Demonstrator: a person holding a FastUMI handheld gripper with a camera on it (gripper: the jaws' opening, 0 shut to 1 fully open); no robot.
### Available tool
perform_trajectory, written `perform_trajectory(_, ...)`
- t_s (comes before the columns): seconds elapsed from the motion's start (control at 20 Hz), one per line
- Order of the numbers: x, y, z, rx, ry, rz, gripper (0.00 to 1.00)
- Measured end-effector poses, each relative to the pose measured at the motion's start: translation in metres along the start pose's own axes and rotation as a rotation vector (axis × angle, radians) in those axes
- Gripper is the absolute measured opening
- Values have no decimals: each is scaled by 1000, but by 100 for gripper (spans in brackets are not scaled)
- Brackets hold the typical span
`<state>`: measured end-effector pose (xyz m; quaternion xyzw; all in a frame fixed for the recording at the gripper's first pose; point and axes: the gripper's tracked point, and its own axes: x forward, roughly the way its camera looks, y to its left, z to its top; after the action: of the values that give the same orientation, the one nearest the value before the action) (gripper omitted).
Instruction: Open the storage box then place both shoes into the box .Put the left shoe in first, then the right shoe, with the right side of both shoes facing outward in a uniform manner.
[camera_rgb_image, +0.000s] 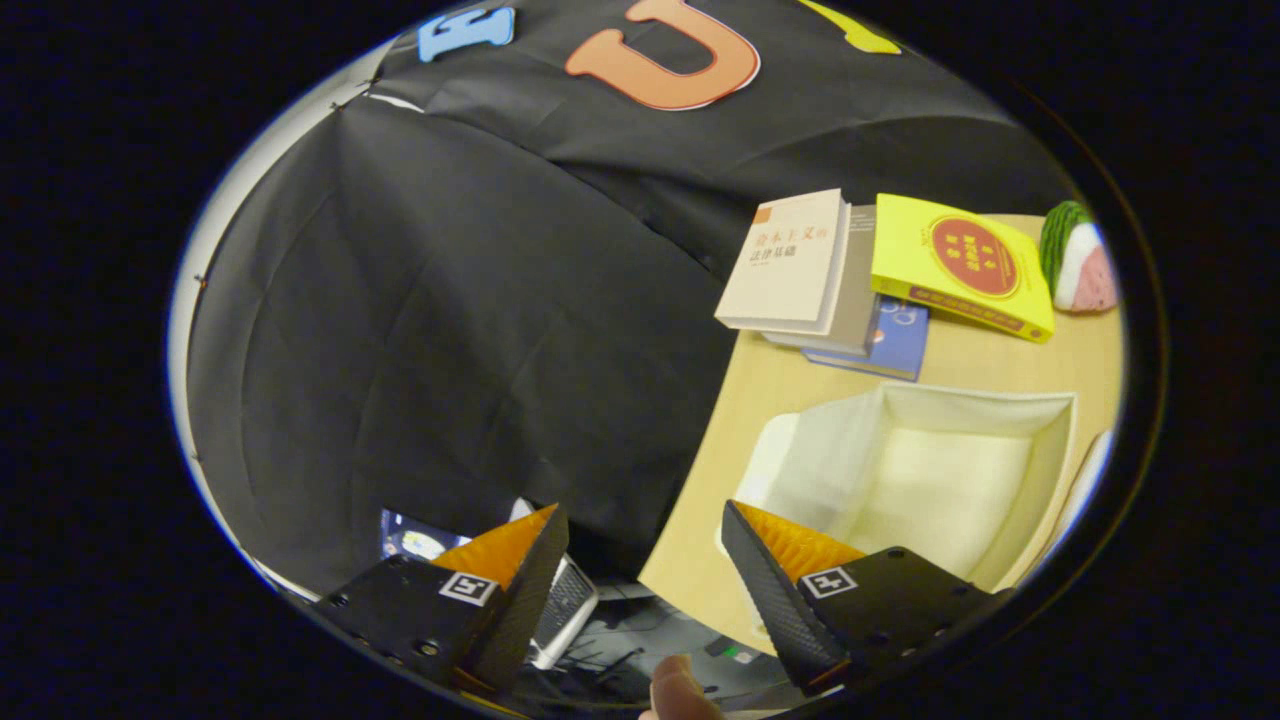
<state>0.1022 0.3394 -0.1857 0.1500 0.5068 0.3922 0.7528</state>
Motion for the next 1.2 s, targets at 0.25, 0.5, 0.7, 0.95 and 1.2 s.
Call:
perform_trajectory(0.25,-66,-67,-25,-22,-48,-78,95)
perform_trajectory(0.5,-119,-171,-52,63,-75,-199,95)
perform_trajectory(0.7,-154,-273,-89,77,-38,-398,95)
perform_trajectory(0.95,-168,-371,-147,111,95,-584,95)
perform_trajectory(1.2,-159,-427,-171,64,169,-700,89)
